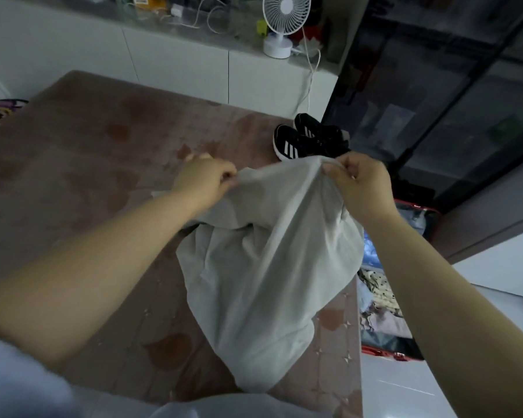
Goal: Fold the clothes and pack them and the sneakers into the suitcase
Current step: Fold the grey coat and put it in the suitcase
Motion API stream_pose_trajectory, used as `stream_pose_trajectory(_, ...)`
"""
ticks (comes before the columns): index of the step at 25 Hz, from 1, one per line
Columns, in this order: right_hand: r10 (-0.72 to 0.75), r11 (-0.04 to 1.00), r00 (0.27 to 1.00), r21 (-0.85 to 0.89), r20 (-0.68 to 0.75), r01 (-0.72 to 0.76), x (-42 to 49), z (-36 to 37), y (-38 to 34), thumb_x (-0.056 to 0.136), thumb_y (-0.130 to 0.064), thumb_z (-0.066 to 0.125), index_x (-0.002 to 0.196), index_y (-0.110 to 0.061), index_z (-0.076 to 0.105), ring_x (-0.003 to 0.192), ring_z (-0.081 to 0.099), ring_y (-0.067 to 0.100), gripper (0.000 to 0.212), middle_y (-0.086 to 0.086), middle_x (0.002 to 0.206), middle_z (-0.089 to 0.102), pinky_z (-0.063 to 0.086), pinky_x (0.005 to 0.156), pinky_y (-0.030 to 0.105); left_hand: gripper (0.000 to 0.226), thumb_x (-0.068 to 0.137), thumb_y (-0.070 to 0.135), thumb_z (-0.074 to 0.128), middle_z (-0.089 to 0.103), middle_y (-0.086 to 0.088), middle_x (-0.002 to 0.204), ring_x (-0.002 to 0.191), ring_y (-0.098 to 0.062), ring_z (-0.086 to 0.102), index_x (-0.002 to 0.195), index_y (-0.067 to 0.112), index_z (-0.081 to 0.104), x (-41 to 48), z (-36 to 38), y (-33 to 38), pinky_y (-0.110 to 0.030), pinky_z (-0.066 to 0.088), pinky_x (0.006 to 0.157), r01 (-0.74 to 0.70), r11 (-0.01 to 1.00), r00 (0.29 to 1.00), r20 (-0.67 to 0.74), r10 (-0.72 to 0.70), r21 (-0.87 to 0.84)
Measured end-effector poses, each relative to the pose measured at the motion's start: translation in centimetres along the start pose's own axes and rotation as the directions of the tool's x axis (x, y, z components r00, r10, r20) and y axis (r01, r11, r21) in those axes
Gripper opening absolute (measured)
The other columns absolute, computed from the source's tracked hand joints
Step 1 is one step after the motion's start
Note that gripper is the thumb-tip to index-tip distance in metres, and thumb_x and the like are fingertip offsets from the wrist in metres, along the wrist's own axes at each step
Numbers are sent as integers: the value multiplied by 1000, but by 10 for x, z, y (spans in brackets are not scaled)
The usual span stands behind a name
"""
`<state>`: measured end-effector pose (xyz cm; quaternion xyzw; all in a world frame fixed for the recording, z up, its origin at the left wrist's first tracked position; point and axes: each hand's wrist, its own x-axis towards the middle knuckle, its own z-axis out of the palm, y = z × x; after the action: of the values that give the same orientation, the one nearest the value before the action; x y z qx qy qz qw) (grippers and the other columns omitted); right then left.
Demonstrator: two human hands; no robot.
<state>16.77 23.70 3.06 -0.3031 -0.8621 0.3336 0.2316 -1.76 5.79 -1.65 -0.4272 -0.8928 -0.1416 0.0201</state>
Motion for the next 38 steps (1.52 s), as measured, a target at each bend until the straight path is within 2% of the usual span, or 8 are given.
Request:
stream_pose_trajectory(5, -99, 992, 946, -101, -307, 71, 50, -25, -21, 83, -24, 54, 89, -19, 73, 69, 59, 4, 20, -10, 76, 64, 47, 82, 20, 19, 88, 22, 55, 67, -10, 107, 106, -31, 54, 103, 15, 65, 58, -87, -6, -39, 40, 94, -58, 996, 927, -375, 30, -64)
stream_pose_trajectory(9, -393, 919, 834, -144, -386, 366, 47, -26, -69, 85, -28, 54, 88, -20, 73, 72, 57, -5, 21, -26, 76, 60, 2, 110, 16, 20, 84, 22, 50, 65, -10, 103, 101, -30, 54, 97, 14, 64, 53, -118, -38, -36, 40, 88, -37, 998, 820, -573, 1, -52)
stream_pose_trajectory(13, -692, 639, 708, -338, 138, 691, -32, 67, -55, 67, -2, 71, 73, -5, 72, 77, 67, 34, 7, 13, 72, 70, 34, 95, 59, 12, 74, 3, 66, 68, -17, 86, 85, -38, 55, 82, 11, 67, -22, -53, -118, -43, 43, 81, 65, 997, 965, -253, -71, -30)
stream_pose_trajectory(16, -732, 527, 564, -208, 382, 824, -108, 127, -18, 70, -3, 64, 88, -16, 73, 87, 66, 21, 24, 2, 88, 71, 24, 104, 49, 17, 70, 7, 77, 67, -9, 77, 83, -33, 56, 74, 20, 67, -91, -8, -161, -42, 45, 80, 191, 979, 975, 105, -198, 73)
stream_pose_trajectory(20, -637, 725, 744, -173, 202, 667, -135, 114, 10, 73, -12, 72, 115, -15, 57, 119, 41, 24, 44, 5, 128, 45, 18, 113, 34, 18, 84, 12, 64, 71, -9, 93, 91, -29, 62, 79, 29, 64, -132, -4, -183, -36, 47, 82, 342, 933, 891, 277, -361, 114)
stream_pose_trajectory(24, -259, 929, 966, -274, 4, 251, -128, 89, 23, 80, -32, 61, 131, -19, 34, 127, 38, 22, 60, 3, 133, 44, 10, 117, 41, 18, 89, 17, 58, 69, -4, 105, 99, -32, 61, 106, 20, 61, -97, -25, -122, -39, 41, 93, 293, 950, 955, -14, -296, -106)
stream_pose_trajectory(32, -618, 751, 786, -280, 23, 598, -157, 117, -9, 84, -11, 51, 87, -23, 74, 68, 65, 10, 26, -8, 73, 71, 27, 108, 45, 69, 85, 58, 51, 50, -6, 134, 115, -28, 52, 138, 19, 35, -23, -25, 66, -32, 39, 83, 8, 999, 959, 285, 1, -31)
stream_pose_trajectory(38, -679, 663, 706, -244, 202, 708, -185, 137, 1, 80, -8, 56, 82, -27, 72, 60, 59, 10, 24, -12, 60, 64, 27, 110, 45, 15, 84, 30, 65, 67, 8, 98, 91, -11, 61, 96, 20, 69, -38, -7, 56, -33, 47, 88, 29, 986, 939, 341, 29, -164)
